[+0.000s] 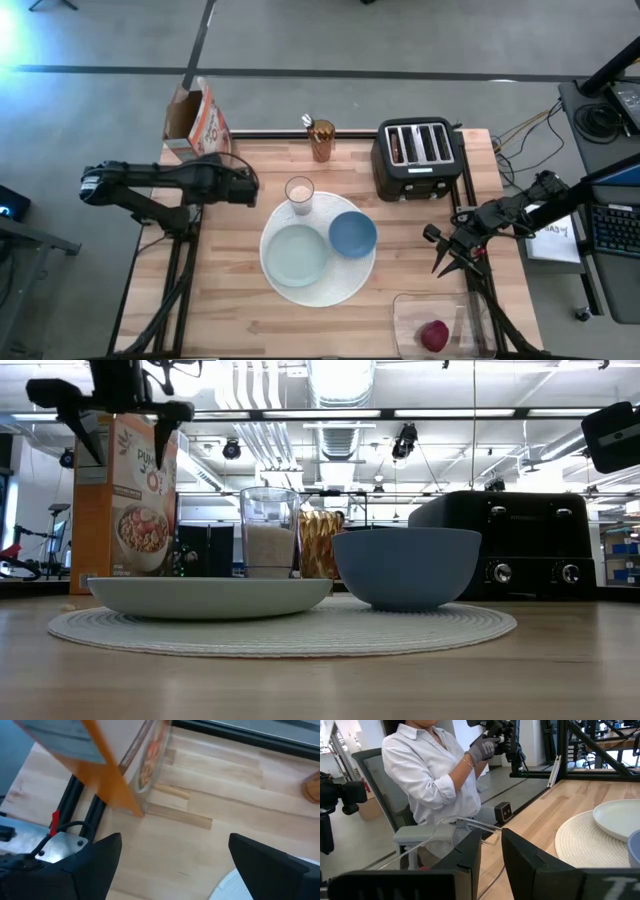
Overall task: Arrange a breakfast setting
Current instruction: Pour the cereal into the bowl
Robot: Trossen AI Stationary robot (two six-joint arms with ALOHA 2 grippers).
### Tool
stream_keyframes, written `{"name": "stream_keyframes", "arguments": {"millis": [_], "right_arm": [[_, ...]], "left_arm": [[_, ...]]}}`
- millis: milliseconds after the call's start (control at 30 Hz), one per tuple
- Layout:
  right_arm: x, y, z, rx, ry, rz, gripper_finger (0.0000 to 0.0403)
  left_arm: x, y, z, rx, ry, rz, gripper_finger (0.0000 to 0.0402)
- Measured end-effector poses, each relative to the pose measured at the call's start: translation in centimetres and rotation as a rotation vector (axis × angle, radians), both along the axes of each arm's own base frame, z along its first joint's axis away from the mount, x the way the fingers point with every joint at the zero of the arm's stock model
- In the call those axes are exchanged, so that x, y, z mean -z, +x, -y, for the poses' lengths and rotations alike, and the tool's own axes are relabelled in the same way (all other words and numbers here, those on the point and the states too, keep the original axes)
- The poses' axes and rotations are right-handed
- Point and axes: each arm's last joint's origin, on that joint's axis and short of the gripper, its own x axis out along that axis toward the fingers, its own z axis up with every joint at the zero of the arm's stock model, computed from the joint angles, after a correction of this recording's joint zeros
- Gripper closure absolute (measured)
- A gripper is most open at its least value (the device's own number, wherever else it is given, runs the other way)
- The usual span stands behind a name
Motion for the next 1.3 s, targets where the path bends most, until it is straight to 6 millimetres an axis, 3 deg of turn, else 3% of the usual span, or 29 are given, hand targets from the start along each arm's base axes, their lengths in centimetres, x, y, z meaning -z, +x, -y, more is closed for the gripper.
{"name": "stream_keyframes", "arguments": {"millis": [233, 500, 733, 933, 1300], "right_arm": [[0.0, 0.0, 0.0, 0.001, 0.0, 0.0, 0.0335], [0.0, 0.0, 0.0, 0.001, 0.0, 0.0, 0.0335], [0.0, 0.0, 0.0, 0.0, 0.0, 0.0, 0.0335], [0.0, 0.0, 0.0, 0.0, 0.0, 0.0, 0.0335], [0.0, 0.0, 0.0, 0.0, 0.0, 0.0, 0.0335]], "left_arm": [[-2.4, 1.2, -0.8, 0.058, 0.047, 0.017, 0.005], [-2.6, 2.4, -2.8, 0.056, 0.034, -0.052, 0.005], [-1.1, 3.5, -5.1, 0.001, -0.099, -0.125, 0.005], [0.5, 4.1, -5.5, -0.059, -0.16, -0.158, 0.0051], [3.9, 1.7, -4.7, -0.204, -0.226, -0.205, 0.0051]]}}
